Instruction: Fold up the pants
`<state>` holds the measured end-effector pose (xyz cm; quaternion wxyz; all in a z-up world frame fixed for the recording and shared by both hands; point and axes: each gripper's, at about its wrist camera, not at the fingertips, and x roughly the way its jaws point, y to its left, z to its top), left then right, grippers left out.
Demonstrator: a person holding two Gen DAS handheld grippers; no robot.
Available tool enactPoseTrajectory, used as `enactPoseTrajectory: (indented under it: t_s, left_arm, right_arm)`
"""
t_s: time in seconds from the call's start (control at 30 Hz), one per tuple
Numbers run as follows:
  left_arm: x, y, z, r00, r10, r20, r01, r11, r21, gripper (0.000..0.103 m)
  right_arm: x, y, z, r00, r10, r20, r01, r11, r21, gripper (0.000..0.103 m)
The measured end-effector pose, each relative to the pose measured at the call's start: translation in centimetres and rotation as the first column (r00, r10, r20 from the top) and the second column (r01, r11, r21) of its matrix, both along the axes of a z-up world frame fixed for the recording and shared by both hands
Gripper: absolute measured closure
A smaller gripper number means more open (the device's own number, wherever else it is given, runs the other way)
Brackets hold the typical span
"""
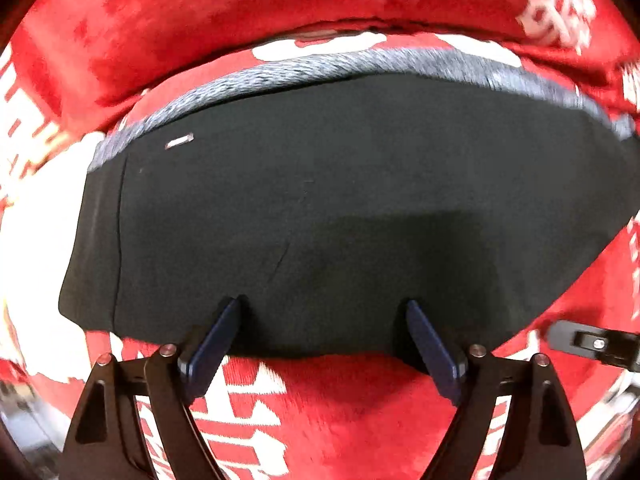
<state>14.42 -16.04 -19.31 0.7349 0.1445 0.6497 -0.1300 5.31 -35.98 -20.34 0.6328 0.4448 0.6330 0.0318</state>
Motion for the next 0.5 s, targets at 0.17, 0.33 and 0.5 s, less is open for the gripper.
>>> enactPoseTrajectory:
  t_s: [0.17, 0.33, 0.5]
  left_arm:
    - [-0.1, -2.4, 2.1, 0.998, -0.019, 0.054, 0.022, 0.998, -0.064, 0.016]
    - [-0.7, -4.2, -0.3, 0.997, -0.071, 0.026, 0.071, 0.997, -0.001, 0.016]
    - [-0.8, -3.4, -1.0, 0.999, -0.049, 0.013, 0.049, 0.999, -0.017, 0.009]
  right_arm:
    - [2.2, -2.0, 6.4, 0.968, 0.207, 0.140, -0.150, 0.929, -0.338, 0.088]
    - [4.1, -4.4, 3.0, 0.948, 0.317, -0.018, -0.286, 0.829, -0.481, 0.090]
    - [1.8, -5.6, 2.1, 0.961, 0.274, -0.047, -0.268, 0.869, -0.416, 0.093]
